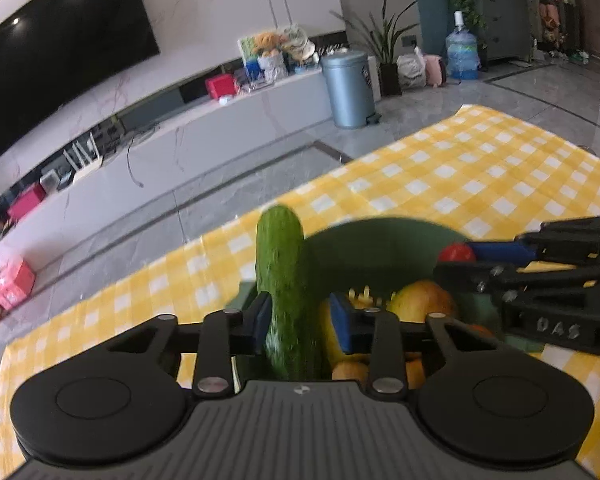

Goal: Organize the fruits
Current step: 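Lift the cucumber and tomato in both tools over the green colander, then open both tools to drop the cucumber and tomato into the colander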

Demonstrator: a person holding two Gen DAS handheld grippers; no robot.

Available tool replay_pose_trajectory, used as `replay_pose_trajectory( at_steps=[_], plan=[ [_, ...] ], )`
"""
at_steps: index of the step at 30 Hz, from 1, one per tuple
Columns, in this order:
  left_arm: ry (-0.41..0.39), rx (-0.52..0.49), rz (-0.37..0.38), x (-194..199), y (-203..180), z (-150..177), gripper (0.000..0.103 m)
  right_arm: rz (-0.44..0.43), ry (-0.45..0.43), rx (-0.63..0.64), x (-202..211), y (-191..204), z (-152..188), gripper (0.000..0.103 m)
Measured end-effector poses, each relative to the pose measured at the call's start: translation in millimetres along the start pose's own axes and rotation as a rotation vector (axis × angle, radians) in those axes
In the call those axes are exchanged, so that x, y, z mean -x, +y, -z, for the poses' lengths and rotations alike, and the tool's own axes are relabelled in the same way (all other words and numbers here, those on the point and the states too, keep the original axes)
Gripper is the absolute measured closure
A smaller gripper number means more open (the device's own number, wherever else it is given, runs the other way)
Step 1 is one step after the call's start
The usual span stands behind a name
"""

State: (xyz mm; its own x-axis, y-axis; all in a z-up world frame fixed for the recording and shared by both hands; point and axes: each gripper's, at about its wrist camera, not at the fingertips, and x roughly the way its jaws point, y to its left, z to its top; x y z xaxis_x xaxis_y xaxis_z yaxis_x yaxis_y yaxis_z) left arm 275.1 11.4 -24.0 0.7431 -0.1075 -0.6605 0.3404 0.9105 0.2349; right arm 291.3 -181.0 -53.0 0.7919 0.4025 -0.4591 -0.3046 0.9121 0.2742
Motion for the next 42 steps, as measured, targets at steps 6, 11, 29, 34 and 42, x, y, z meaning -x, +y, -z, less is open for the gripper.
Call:
replay_pose_trajectory(
  at_steps=[6, 11, 29, 34, 42],
  plan=[
    [0.031, 0.042, 0.016, -11, 5, 7, 0.072, -0.039, 0.014, -0.016, 1, -2, -1, 0.080],
    [0.018, 0.106, 0.026, 5, 9, 14, 0.072, -0.080, 0.034, -0.011, 0, 1, 0, 0.080],
    [0.001, 0.405, 0.012, 55, 16, 70, 0.057, -0.087, 0.123, 0.129, -21, 46, 10, 0.079],
    [-0.019, 0.436, 0.012, 57, 19, 75, 0.056, -0.059, 0.124, 0.157, -23, 50, 11, 0.078],
    [-0.027, 0.446, 0.020, 60, 18, 80, 0.050, -0.055, 0.090, 0.164, -16, 49, 14, 0.061]
  ],
)
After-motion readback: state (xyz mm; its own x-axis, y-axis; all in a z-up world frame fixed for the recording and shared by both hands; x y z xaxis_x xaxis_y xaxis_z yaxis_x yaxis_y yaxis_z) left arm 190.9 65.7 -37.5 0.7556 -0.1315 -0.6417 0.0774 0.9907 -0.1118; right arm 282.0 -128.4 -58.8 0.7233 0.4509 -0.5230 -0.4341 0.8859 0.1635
